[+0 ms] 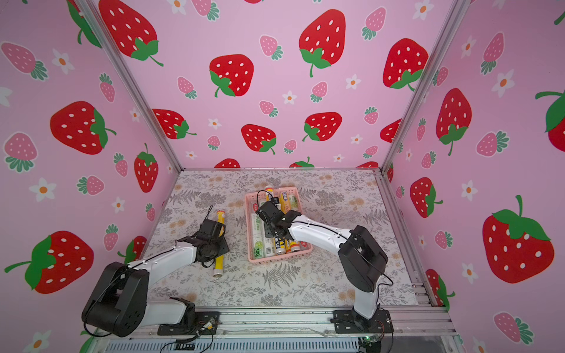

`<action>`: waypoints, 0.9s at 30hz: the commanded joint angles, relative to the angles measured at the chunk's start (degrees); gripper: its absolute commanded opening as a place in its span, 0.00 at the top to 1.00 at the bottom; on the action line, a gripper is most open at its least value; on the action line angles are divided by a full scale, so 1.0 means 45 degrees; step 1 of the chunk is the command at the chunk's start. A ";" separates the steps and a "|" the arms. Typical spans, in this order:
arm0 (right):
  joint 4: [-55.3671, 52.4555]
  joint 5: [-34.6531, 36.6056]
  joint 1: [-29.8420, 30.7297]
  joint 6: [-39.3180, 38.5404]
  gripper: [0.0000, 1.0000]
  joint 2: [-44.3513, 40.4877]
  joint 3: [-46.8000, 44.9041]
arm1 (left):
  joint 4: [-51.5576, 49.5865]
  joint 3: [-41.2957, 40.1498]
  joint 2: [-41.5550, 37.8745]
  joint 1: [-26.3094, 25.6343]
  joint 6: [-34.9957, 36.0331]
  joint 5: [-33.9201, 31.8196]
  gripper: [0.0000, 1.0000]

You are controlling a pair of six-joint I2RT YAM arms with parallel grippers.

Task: Put the plastic wrap into the basket
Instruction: Adjust the plastic wrap in the basket.

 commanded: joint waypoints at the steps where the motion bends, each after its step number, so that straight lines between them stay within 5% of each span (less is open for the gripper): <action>1: -0.0275 0.0343 0.0113 0.0210 0.62 -0.0264 -0.0103 | -0.0241 -0.0302 -0.0003 0.0016 0.0003 0.0413 0.39; 14: -0.0555 0.0383 0.0128 0.0386 0.61 0.0466 -0.0078 | -0.0408 -0.0200 -0.0103 -0.0001 -0.0001 0.0339 0.39; 27: -0.0564 0.0354 0.0124 0.0407 0.39 0.0536 0.0066 | -0.0495 -0.0109 -0.0141 -0.0016 0.0051 0.0441 0.43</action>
